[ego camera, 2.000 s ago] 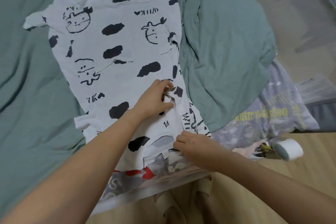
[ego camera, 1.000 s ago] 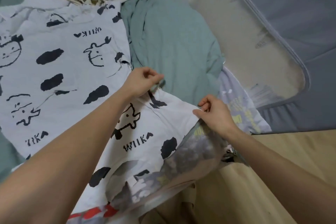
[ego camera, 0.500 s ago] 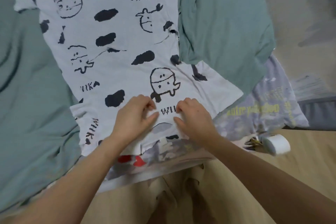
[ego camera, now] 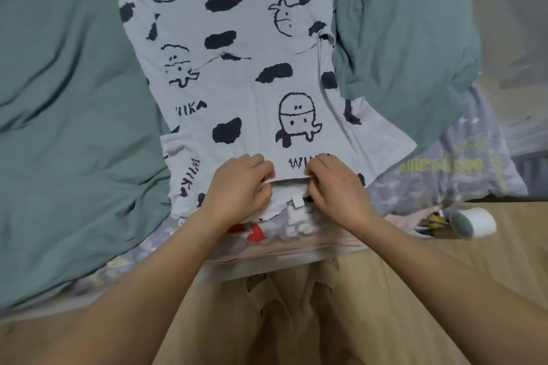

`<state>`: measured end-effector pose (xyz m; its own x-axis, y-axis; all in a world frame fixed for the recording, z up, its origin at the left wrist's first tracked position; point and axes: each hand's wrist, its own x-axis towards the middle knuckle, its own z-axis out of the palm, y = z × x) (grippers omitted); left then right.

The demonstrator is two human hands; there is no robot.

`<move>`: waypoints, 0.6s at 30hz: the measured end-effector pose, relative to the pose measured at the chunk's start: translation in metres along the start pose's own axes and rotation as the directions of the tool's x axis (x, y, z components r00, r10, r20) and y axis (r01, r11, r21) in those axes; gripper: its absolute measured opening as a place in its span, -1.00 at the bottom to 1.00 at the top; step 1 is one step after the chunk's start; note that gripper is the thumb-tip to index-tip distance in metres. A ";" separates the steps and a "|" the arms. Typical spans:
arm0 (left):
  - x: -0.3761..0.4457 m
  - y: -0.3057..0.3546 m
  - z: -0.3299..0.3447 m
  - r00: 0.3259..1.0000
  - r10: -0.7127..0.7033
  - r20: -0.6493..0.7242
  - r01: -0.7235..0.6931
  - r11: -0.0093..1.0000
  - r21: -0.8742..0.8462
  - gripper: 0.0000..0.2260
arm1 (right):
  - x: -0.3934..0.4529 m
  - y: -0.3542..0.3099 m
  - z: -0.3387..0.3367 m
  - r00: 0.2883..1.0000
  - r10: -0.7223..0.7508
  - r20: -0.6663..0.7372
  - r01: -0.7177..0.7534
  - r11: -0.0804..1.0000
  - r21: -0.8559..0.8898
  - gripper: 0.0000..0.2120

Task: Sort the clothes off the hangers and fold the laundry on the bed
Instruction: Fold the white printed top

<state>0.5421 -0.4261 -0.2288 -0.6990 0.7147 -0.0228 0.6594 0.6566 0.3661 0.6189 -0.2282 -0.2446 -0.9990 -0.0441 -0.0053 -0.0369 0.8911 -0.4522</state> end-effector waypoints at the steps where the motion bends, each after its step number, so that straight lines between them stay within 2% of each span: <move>1: -0.003 -0.001 -0.002 0.999 -0.012 0.042 0.013 1.000 -0.017 -0.87 | -0.002 -0.001 0.000 0.999 0.007 0.036 -0.007 1.000 0.007 -0.89; 3: -0.006 -0.004 -0.004 0.977 -0.058 0.205 0.065 0.997 -0.030 -0.86 | -0.003 0.000 0.001 0.986 0.047 0.159 -0.049 0.999 0.011 -0.92; 4: -0.006 -0.006 -0.004 0.967 -0.088 0.241 0.093 0.996 -0.010 -0.83 | -0.002 0.000 0.001 0.970 0.072 0.233 -0.077 0.997 0.013 -0.93; 5: -0.009 -0.010 -0.005 0.963 -0.145 0.225 0.151 0.988 -0.012 -0.82 | 0.000 0.000 0.000 0.953 0.094 0.286 -0.103 0.995 0.014 -0.93; 7: -0.016 -0.020 -0.006 0.932 -0.362 0.029 0.362 0.921 -0.143 -0.86 | 0.009 -0.007 -0.005 0.956 0.114 0.269 -0.129 0.991 0.037 -0.91; 8: -0.021 -0.028 -0.007 0.861 -0.499 -0.094 0.465 0.849 -0.250 -0.88 | 0.015 -0.014 -0.006 0.969 0.115 0.217 -0.131 0.989 0.062 -0.89; 10: -0.030 -0.046 -0.008 0.645 -0.726 -0.239 0.595 0.673 -0.438 -0.86 | 0.033 -0.030 -0.003 0.987 0.089 0.131 -0.103 0.989 0.103 -0.88; 12: -0.037 -0.064 -0.009 0.492 -0.845 -0.211 0.681 0.525 -0.510 -0.78 | 0.052 -0.048 0.006 0.994 0.035 0.107 -0.048 0.991 0.125 -0.86; 15: -0.039 -0.081 -0.007 0.384 -0.918 -0.095 0.736 0.366 -0.570 -0.66 | 0.077 -0.064 0.027 0.990 -0.042 0.135 0.026 0.993 0.112 -0.74; 18: -0.032 -0.081 -0.006 0.373 -0.927 -0.035 0.662 0.292 -0.691 -0.65 | 0.091 -0.072 0.041 0.985 -0.031 0.171 0.015 0.995 0.096 -0.56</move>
<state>0.5097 -0.5038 -0.2523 -0.8818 -0.3503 -0.3157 -0.4609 0.4984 0.7343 0.5314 -0.3153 -0.2489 -0.9784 -0.1485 -0.1436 -0.0494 0.8430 -0.5356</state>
